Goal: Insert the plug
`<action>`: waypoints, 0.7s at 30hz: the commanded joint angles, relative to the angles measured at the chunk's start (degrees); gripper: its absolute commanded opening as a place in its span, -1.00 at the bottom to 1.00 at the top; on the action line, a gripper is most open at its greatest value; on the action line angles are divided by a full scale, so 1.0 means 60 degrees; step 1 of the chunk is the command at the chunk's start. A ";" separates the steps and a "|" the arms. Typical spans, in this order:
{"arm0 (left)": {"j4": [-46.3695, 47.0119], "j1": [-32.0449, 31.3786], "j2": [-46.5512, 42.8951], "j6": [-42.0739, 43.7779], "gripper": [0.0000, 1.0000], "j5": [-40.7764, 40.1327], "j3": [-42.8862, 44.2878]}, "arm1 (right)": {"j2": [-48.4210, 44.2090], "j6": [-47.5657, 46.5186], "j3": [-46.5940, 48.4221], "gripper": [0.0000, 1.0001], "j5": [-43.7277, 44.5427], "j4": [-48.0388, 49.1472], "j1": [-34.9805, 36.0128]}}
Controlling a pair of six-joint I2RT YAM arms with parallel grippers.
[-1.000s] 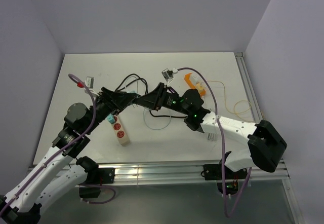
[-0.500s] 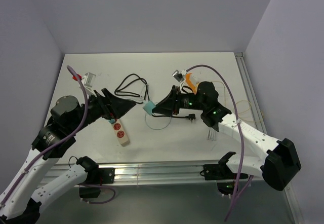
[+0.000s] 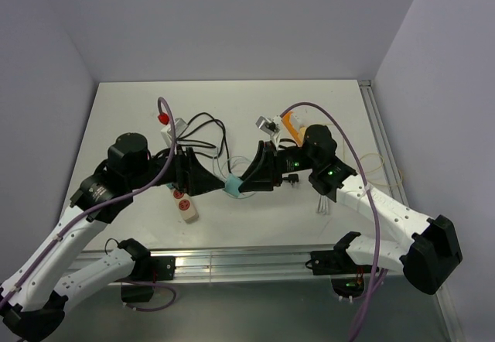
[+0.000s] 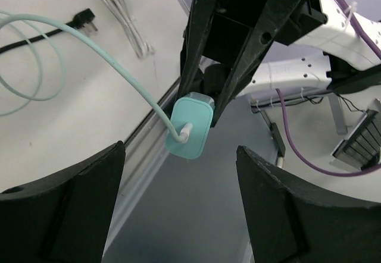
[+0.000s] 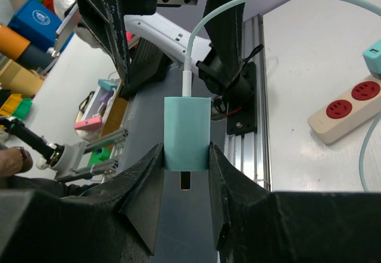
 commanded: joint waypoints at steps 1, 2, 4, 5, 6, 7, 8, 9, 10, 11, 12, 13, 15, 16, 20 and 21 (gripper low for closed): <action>0.0601 -0.0012 -0.0085 0.0201 0.60 0.1107 -0.0078 | -0.0096 0.0314 0.0268 -1.00 -0.0519 0.0733 0.0008; 0.0630 -0.0012 -0.0085 0.0216 0.60 0.1180 -0.0078 | -0.0009 0.0330 0.0283 -1.00 -0.0519 0.0763 0.0008; 0.0747 -0.0012 0.0017 0.0172 0.56 0.1457 -0.0107 | 0.0050 0.0431 0.0342 -1.00 -0.0563 0.0821 0.0008; 0.0791 -0.0012 0.0061 0.0157 0.55 0.1546 -0.0122 | 0.0108 0.0534 0.0342 -1.00 -0.0578 0.1068 0.0023; 0.0806 -0.0012 0.0105 0.0157 0.54 0.1561 -0.0122 | 0.0167 0.0637 0.0327 -1.00 -0.0622 0.1187 0.0037; 0.0806 -0.0026 0.0207 0.0157 0.53 0.1561 -0.0151 | 0.0197 0.0739 0.0356 -1.00 -0.0651 0.1260 0.0052; 0.0791 -0.0012 0.0251 0.0186 0.50 0.1547 -0.0137 | 0.0240 0.0726 0.0356 -1.00 -0.0651 0.1276 0.0081; 0.0762 -0.0012 0.0310 0.0230 0.50 0.1547 -0.0136 | 0.0284 0.0682 0.0385 -1.00 -0.0608 0.1218 0.0140; 0.0806 -0.0026 0.0426 0.0202 0.48 0.1619 -0.0151 | 0.0328 0.0595 0.0458 -1.00 -0.0578 0.1145 0.0184; 0.0806 -0.0026 0.0486 0.0216 0.47 0.1620 -0.0151 | 0.0358 0.0652 0.0459 -1.00 -0.0578 0.1202 0.0199; 0.0806 -0.0026 0.0544 0.0230 0.45 0.1649 -0.0151 | 0.0416 0.0710 0.0473 -1.00 -0.0593 0.1275 0.0228; 0.0806 -0.0026 0.0632 0.0245 0.42 0.1693 -0.0137 | 0.0460 0.0740 0.0488 -1.00 -0.0607 0.1334 0.0286; 0.0937 -0.0012 0.0647 0.0202 0.39 0.1751 -0.0180 | 0.0533 0.0682 0.0561 -1.00 -0.0578 0.1218 0.0330; 0.0981 -0.0026 0.0662 0.0187 0.36 0.1737 -0.0195 | 0.0563 0.0711 0.0576 -1.00 -0.0578 0.1246 0.0345; 0.0952 -0.0041 0.0750 0.0260 0.25 0.1839 -0.0209 | 0.0636 0.0915 0.0562 -1.00 -0.0636 0.1553 0.0360; 0.0952 -0.0026 0.0735 0.0231 0.23 0.1825 -0.0210 | 0.0651 0.0945 0.0591 -1.00 -0.0637 0.1583 0.0360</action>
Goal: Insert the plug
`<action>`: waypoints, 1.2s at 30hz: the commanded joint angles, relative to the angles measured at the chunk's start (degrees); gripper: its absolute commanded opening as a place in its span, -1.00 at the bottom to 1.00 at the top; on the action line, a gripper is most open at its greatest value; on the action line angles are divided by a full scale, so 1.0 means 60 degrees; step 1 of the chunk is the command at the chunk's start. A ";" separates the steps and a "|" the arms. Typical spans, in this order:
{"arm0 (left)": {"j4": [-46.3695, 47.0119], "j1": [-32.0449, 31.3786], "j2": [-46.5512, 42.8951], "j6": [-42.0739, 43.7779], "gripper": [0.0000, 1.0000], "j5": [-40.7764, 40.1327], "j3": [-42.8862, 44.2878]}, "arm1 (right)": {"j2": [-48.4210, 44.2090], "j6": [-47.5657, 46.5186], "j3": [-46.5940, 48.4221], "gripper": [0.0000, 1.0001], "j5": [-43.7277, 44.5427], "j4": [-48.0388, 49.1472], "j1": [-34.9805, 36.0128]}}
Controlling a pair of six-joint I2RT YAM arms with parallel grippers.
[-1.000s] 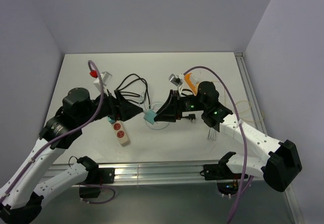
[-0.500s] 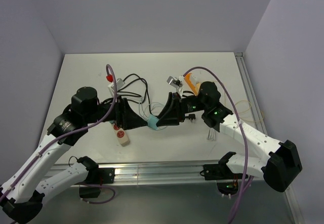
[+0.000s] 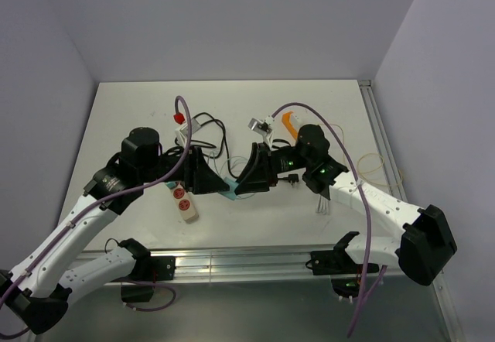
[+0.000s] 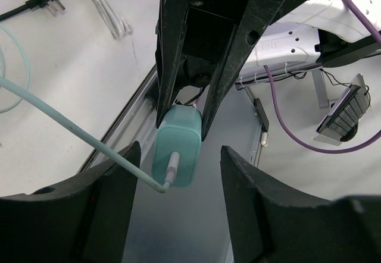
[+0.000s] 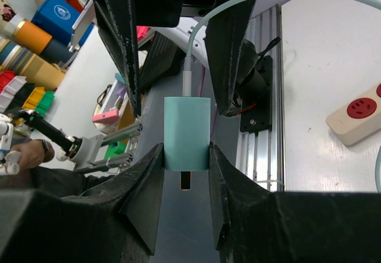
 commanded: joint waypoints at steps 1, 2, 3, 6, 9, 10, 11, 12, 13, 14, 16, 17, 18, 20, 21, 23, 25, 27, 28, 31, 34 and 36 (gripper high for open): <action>0.0410 -0.0026 -0.0044 0.0231 0.20 0.0328 -0.0042 | 0.0010 0.0195 0.0584 -1.00 -0.0192 0.0702 0.0090; 0.0381 -0.0026 -0.0044 0.0245 0.18 0.0386 -0.0028 | 0.0039 0.0209 0.0613 -1.00 -0.0178 0.0687 0.0105; 0.0337 -0.0041 -0.0030 0.0289 0.16 0.0401 -0.0013 | 0.0068 0.0224 0.0613 -1.00 -0.0192 0.0702 0.0105; 0.0395 -0.0041 -0.0044 0.0304 0.12 0.0503 -0.0056 | 0.0171 0.0369 0.0627 -1.00 -0.0207 0.0833 0.0120; 0.0293 -0.0041 -0.0030 0.0376 0.04 0.0445 -0.0057 | 0.0244 0.0517 0.0671 -1.00 -0.0236 0.1024 0.0120; 0.0322 -0.0041 -0.0030 0.0392 0.04 0.0590 -0.0071 | 0.0259 0.0517 0.0671 -1.00 -0.0236 0.1024 0.0120; 0.0322 -0.0055 -0.0030 0.0406 0.03 0.0606 -0.0086 | 0.0274 0.0502 0.0686 -1.00 -0.0236 0.0981 0.0120; 0.0307 -0.0041 -0.0030 0.0406 0.01 0.0606 -0.0086 | 0.0288 0.0517 0.0701 -1.00 -0.0222 0.0980 0.0120; 0.0293 -0.0055 -0.0030 0.0406 -0.14 0.0592 -0.0086 | 0.0303 0.0517 0.0715 -1.00 -0.0222 0.0980 0.0120; 0.0278 -0.0041 -0.0030 0.0450 -0.23 0.0621 -0.0057 | 0.0303 0.0546 0.0730 -1.00 -0.0222 0.1024 0.0120; 0.0292 -0.0070 0.0029 0.0421 -0.69 0.0737 0.0045 | 0.0332 0.0605 0.0745 -1.00 -0.0178 0.0981 0.0120; 0.0234 -0.0070 0.0043 0.0406 -0.99 0.0578 0.0104 | 0.0347 0.0605 0.0774 -1.00 -0.0163 0.0922 0.0120; 0.0118 -0.0056 0.0131 0.0421 -0.99 0.0388 0.0206 | 0.0347 0.0460 0.0861 -1.00 -0.0134 0.0791 0.0091; -0.0219 -0.0070 0.0219 0.0392 -0.99 -0.0558 0.0572 | 0.0332 0.0313 0.0906 -0.95 0.0144 0.0279 0.0047; -0.0351 -0.0070 0.0379 0.0392 -0.99 -0.0827 0.0733 | 0.0289 0.0094 0.0978 -0.68 0.0246 0.0088 0.0017; -0.0890 -0.0055 0.0643 0.0435 -0.99 -0.1601 0.1420 | 0.0143 -0.0243 0.1096 -0.19 0.0655 -0.0774 -0.0041; -0.1229 -0.0041 0.1155 0.0392 -0.99 -0.3065 0.2281 | -0.0178 -0.0974 0.1344 0.31 0.1167 -0.2189 -0.0129; -0.1697 -0.0041 0.1724 0.0348 -0.99 -0.4671 0.2957 | -0.0472 -0.1501 0.1564 0.52 0.2527 -0.3117 -0.0421; -0.1685 0.0061 0.1917 0.0348 -0.99 -0.4972 0.3468 | -0.0807 -0.1678 0.1681 0.54 0.3199 -0.3673 -0.0553; -0.1670 0.1023 0.2912 0.0187 -0.99 -0.5444 0.4522 | -0.1597 -0.2060 0.1916 0.57 0.5544 -0.5794 -0.1081; -0.1859 0.2748 0.4390 0.0026 -0.99 -0.5896 0.6217 | -0.2330 -0.2266 0.1873 0.57 0.6457 -0.6197 -0.1155; -0.2182 0.3705 0.5835 0.0302 -0.99 -0.6248 0.7655 | -0.2684 -0.2252 0.1538 0.57 0.6560 -0.6183 -0.1169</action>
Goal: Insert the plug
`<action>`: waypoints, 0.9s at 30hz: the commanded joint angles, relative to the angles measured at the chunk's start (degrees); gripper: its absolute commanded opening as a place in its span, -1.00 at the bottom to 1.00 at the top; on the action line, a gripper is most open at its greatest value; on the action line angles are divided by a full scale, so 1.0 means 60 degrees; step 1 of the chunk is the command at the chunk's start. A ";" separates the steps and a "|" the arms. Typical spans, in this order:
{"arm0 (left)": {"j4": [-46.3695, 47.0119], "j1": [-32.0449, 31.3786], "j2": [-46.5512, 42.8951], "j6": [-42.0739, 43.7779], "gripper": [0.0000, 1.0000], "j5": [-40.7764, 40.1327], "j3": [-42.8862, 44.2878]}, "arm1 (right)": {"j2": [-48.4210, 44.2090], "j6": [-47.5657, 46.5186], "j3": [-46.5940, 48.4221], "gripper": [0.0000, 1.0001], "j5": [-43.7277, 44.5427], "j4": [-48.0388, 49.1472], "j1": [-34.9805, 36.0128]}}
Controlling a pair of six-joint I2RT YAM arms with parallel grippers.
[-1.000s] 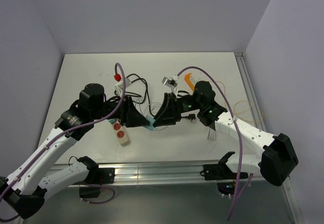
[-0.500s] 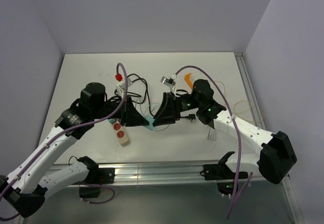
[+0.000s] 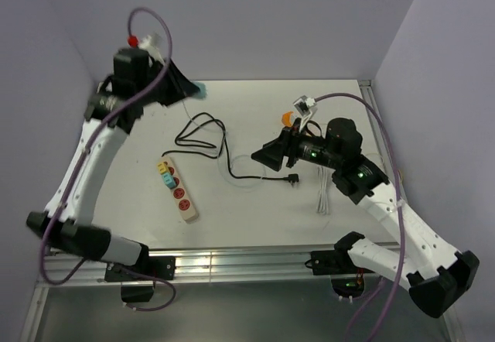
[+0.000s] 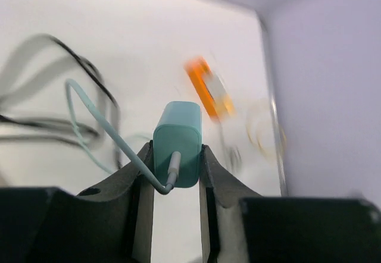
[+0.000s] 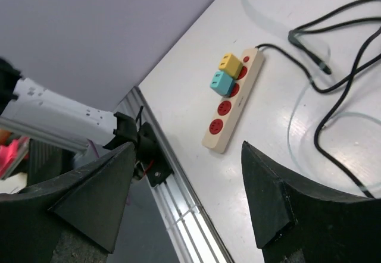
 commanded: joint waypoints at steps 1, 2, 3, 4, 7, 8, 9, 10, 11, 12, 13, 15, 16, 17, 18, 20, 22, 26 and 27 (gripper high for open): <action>-0.0197 0.2186 0.1831 0.0292 -0.99 -0.1346 0.3360 | -0.0895 -0.0467 -0.0005 0.57 0.1358 -0.0868 0.0007; -0.0213 0.2615 0.2271 0.0468 -0.99 -0.0998 0.4232 | -0.1014 -0.0438 -0.0136 0.57 0.1374 -0.0825 0.0007; -0.0184 0.3519 0.3001 0.0426 -0.99 -0.0617 0.5082 | -0.1146 -0.0437 -0.0355 0.57 0.1374 -0.0824 0.0007; -0.0024 0.4137 0.3240 0.0368 -0.99 -0.0295 0.6454 | -0.1176 -0.0423 -0.0459 0.57 0.1359 -0.0882 0.0007; 0.1510 0.5950 0.3332 -0.0100 -0.99 0.1168 0.7200 | -0.1206 -0.0262 -0.0898 0.57 0.1155 -0.0737 0.0007; 0.2647 0.6351 0.3142 -0.0276 -0.99 0.1667 0.6939 | -0.1177 -0.0247 -0.1059 0.57 0.0951 -0.0635 0.0007; 0.3093 0.6906 0.2690 -0.0248 -0.99 0.1933 0.6603 | -0.1104 -0.0247 -0.1133 0.57 0.0920 -0.0605 0.0007; 0.3431 0.7085 0.2468 -0.0190 -0.99 0.2095 0.5904 | -0.1060 -0.0232 -0.1206 0.57 0.0876 -0.0445 0.0022; 0.3623 0.7218 0.2278 0.0028 -0.99 0.2198 0.5621 | -0.1016 -0.0232 -0.1279 0.57 0.0861 -0.0342 0.0007; 0.3523 0.7292 0.2000 0.0103 -0.99 0.2213 0.5372 | -0.0870 -0.0189 -0.1382 0.57 0.0832 -0.0239 0.0007; 0.3479 0.7307 0.1823 0.0089 -0.99 0.2214 0.4615 | -0.0753 -0.0174 -0.1397 0.57 0.0817 -0.0050 0.0007; 0.3552 0.7307 0.1269 -0.0188 -0.99 0.2287 0.3558 | -0.0475 -0.0101 -0.1354 0.56 0.0701 0.0156 0.0022; 0.3436 0.7307 0.1120 -0.0291 -0.99 0.2185 0.2625 | -0.0169 -0.0057 -0.1324 0.56 0.0642 0.0273 0.0022; 0.3260 0.7292 0.0988 -0.0510 -0.99 0.2025 0.2209 | -0.0035 -0.0027 -0.1295 0.56 0.0583 0.0332 0.0022; 0.2925 0.7292 0.0856 -0.0671 -0.99 0.1806 0.1828 | 0.0155 0.0031 -0.1237 0.55 0.0438 0.0406 0.0036; 0.1594 0.7292 0.0840 -0.0906 -0.99 0.1073 0.0861 | 0.0273 0.0061 -0.1251 0.55 0.0393 0.0611 0.0095; 0.0395 0.7292 0.0913 -0.1141 -0.99 0.0822 -0.0248 | 0.0448 0.0046 -0.1251 0.55 0.0421 0.0699 0.0226; 0.0079 0.7292 0.0491 -0.1112 -0.99 0.0883 -0.2507 | 0.1209 -0.0318 -0.1003 0.55 0.1166 0.0553 0.0884; 0.0312 0.7307 -0.0092 -0.1069 -0.99 0.0924 -0.3005 | 0.1574 -0.0407 -0.0958 0.56 0.1618 0.0524 0.1133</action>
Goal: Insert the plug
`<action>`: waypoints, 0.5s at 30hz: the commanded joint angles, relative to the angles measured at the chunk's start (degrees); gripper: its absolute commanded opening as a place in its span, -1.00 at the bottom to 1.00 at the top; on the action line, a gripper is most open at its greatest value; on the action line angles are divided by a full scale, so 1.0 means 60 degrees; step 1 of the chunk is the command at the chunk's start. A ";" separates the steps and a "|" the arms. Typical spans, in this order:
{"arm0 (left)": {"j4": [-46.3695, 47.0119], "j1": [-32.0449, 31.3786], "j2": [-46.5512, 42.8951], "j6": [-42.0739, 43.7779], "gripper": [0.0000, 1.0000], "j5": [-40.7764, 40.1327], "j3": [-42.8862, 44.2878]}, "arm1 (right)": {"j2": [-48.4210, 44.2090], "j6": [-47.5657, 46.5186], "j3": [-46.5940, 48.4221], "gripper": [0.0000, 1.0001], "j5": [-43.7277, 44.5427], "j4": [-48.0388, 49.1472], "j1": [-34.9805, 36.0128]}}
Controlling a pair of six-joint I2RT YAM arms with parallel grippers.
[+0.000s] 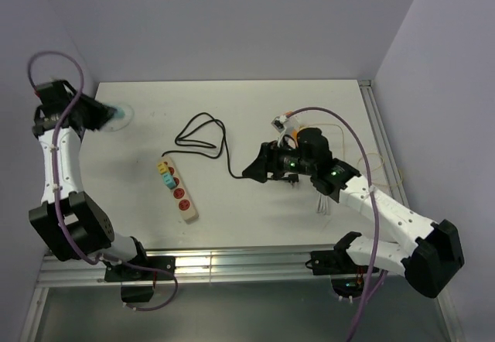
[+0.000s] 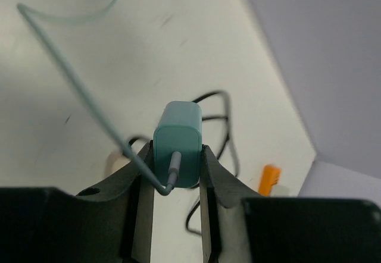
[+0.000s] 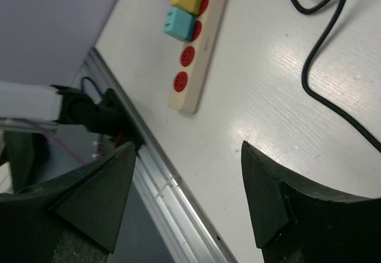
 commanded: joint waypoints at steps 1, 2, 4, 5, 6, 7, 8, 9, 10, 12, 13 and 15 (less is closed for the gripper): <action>-0.0790 0.0000 -0.1054 -0.0187 -0.99 -0.0212 -0.1953 | 0.0760 -0.0437 0.0528 0.57 0.1680 0.0330 0.1147; -0.0861 -0.0001 -0.1362 -0.0288 -0.99 -0.0546 -0.2266 | 0.0951 -0.0525 0.0587 0.58 0.2168 0.0417 0.1501; -0.0978 0.0014 -0.2197 -0.0304 -0.99 -0.0797 -0.2883 | 0.1668 -0.0657 0.0748 0.64 0.2960 0.0622 0.2509; -0.1399 0.0000 -0.2693 -0.0405 -0.99 -0.1146 -0.2986 | 0.1946 -0.0701 0.0951 0.66 0.3718 0.0696 0.2791; -0.1462 0.0014 -0.2944 -0.0348 -0.99 -0.1150 -0.3146 | 0.2515 -0.0745 0.1055 0.71 0.3914 0.0798 0.3040; -0.1622 0.0000 -0.3164 -0.0304 -0.99 -0.1309 -0.3307 | 0.2825 -0.0789 0.1172 0.74 0.4163 0.0828 0.3275; -0.1841 -0.0001 -0.3384 -0.0347 -0.99 -0.1630 -0.3324 | 0.3132 -0.0833 0.1434 0.80 0.4499 0.1104 0.3698; -0.2206 -0.0001 -0.3792 -0.0435 -0.99 -0.1938 -0.3396 | 0.3774 -0.0935 0.1625 0.83 0.4546 0.1179 0.3876; -0.2282 -0.0001 -0.4028 -0.0450 -0.99 -0.1955 -0.3469 | 0.4113 -0.0965 0.1845 0.84 0.4618 0.1180 0.4008; -0.2356 0.0000 -0.4729 -0.0596 -0.99 -0.1927 -0.3659 | 0.4990 -0.1111 0.2387 0.86 0.4925 0.1194 0.4433; -0.2428 -0.0015 -0.4937 -0.0626 -0.99 -0.1926 -0.3864 | 0.5271 -0.1155 0.2563 0.86 0.5130 0.1224 0.4565; -0.2458 -0.0044 -0.5434 -0.0757 -0.99 -0.1941 -0.4244 | 0.6016 -0.1301 0.3090 0.87 0.5452 0.1166 0.4915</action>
